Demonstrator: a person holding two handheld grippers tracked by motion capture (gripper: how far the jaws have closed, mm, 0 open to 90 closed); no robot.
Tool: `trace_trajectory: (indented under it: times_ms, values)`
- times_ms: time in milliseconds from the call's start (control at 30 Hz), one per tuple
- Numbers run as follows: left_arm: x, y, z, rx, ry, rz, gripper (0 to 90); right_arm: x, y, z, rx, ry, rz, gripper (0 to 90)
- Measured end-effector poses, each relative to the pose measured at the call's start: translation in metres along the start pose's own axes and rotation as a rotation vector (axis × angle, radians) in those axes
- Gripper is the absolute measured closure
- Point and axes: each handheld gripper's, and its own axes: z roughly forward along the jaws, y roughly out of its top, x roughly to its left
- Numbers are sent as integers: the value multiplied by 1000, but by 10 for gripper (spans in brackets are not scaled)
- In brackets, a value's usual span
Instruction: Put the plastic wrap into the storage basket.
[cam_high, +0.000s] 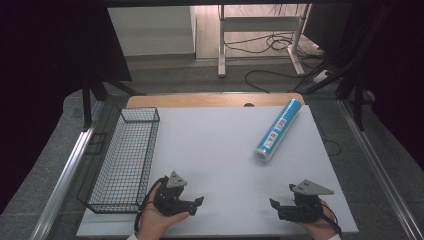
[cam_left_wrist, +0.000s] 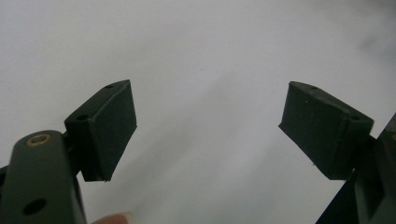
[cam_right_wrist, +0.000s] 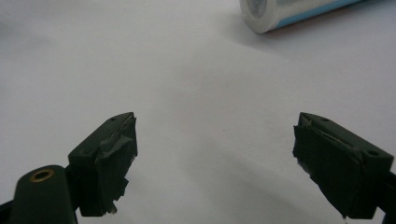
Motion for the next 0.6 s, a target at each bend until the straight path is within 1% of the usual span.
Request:
trace_trajectory:
  times_ms: [100, 167, 200, 233, 267, 367, 533, 600]
  values:
    - [2, 2, 0, 0, -4, -7, 183, 0, 0, 0, 3, 4, -3, 144]
    - [2, 7, 0, -5, -6, -4, 183, 1, 0, 1, 3, 6, -7, 145]
    - [2, 13, 0, -10, -5, -2, 183, 1, 0, 1, 11, 6, -13, 143]
    - [2, 13, 0, -10, -5, -2, 183, 1, 0, 1, 11, 6, -13, 143]
    - [1, 19, 1, -8, -11, -2, 183, 1, 0, 2, 13, 7, -14, 143]
    - [0, 28, 3, 1, -18, 11, 181, 2, 0, 3, 19, 3, -20, 143]
    - [-2, 44, 12, 4, -22, 26, 184, 1, -1, 4, 29, 3, -22, 143]
    - [-4, 51, 20, 12, -26, 32, 185, 0, -2, 5, 34, 3, -21, 143]
